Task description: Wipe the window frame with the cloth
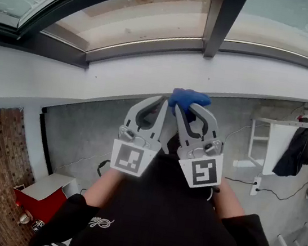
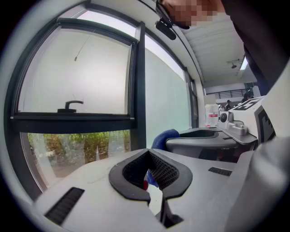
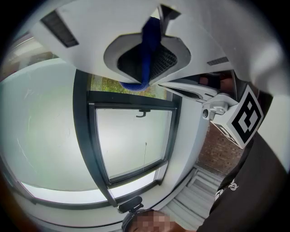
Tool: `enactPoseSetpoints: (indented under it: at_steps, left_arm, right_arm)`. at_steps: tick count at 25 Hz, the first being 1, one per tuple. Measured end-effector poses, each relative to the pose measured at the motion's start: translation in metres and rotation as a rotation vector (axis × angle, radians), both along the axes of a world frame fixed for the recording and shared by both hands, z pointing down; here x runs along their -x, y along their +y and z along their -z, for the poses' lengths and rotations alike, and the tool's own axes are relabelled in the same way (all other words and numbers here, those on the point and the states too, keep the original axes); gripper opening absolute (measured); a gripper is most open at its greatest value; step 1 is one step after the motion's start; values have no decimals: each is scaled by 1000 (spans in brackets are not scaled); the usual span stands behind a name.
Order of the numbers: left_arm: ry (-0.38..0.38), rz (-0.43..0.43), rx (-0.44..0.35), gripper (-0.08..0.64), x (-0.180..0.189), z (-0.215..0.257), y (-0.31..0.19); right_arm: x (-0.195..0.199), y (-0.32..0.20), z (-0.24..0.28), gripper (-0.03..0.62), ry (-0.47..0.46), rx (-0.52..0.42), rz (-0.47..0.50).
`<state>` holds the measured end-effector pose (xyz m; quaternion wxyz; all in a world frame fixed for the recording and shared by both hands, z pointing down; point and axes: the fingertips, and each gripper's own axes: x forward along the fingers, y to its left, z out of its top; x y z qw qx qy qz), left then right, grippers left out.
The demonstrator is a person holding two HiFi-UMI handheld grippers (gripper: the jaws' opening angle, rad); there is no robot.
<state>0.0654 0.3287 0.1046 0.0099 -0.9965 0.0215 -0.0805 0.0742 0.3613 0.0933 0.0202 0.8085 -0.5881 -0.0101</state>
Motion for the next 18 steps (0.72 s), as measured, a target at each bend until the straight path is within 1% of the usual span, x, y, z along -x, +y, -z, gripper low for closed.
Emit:
enactPoseSetpoints:
  at_steps: [10,18]
  left_arm:
    - [2,4,6,5,3,-1,2]
    - [-1,33,10,5,8,-2,-2]
  right_arm:
    - [2,1,3,23,-3,-20,1]
    - [6,-2,4,23,-12,-25,26]
